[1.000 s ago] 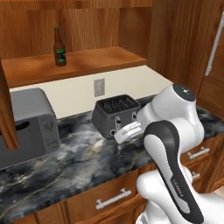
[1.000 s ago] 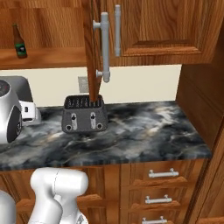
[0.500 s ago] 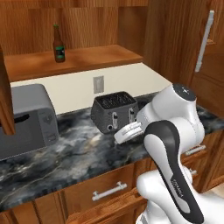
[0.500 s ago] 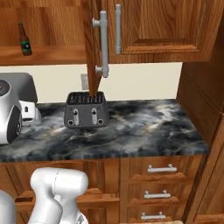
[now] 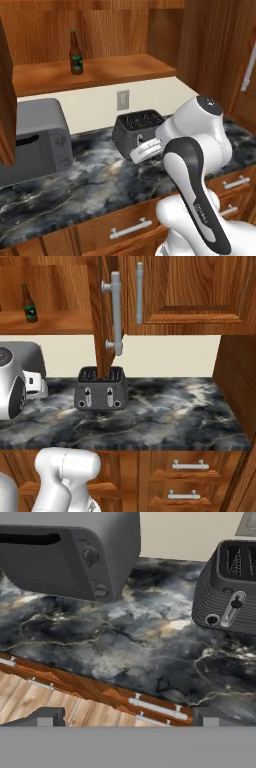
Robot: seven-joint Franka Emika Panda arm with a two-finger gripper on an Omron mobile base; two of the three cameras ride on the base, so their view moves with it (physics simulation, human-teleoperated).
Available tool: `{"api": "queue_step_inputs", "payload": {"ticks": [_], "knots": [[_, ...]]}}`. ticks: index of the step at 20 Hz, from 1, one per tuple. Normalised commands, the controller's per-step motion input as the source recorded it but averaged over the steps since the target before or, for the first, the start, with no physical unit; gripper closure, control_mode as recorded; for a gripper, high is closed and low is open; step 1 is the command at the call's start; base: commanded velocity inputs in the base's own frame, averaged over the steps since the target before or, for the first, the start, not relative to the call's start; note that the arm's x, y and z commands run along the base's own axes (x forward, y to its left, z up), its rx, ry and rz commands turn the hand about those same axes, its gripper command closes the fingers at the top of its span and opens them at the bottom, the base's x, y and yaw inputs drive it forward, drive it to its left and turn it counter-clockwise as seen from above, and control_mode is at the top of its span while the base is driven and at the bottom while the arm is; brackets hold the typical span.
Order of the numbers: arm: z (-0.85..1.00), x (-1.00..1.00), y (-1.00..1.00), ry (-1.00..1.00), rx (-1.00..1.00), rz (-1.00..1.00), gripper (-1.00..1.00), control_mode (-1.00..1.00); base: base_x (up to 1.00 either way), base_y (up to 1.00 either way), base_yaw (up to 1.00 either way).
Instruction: Get the candle and the beer from the cabinet and move them to the dining counter.
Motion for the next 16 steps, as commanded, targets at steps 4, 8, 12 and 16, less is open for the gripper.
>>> {"api": "queue_step_inputs", "payload": {"ticks": [4, 8, 12, 16], "knots": [[0.0, 0.0, 0.0, 0.0, 0.0, 0.0, -1.0, 1.0, 0.63, 0.34, 0.33], [0.0, 0.0, 0.0, 0.0, 0.0, 0.0, -1.0, 1.0, 0.09, 0.41, 0.35], [0.0, 0.0, 0.0, 0.0, 0.0, 0.0, -1.0, 1.0, 0.35, 0.32, 0.19], [0.0, 0.0, 0.0, 0.0, 0.0, 0.0, -1.0, -1.0, 0.01, 0.02, 0.0]]}}
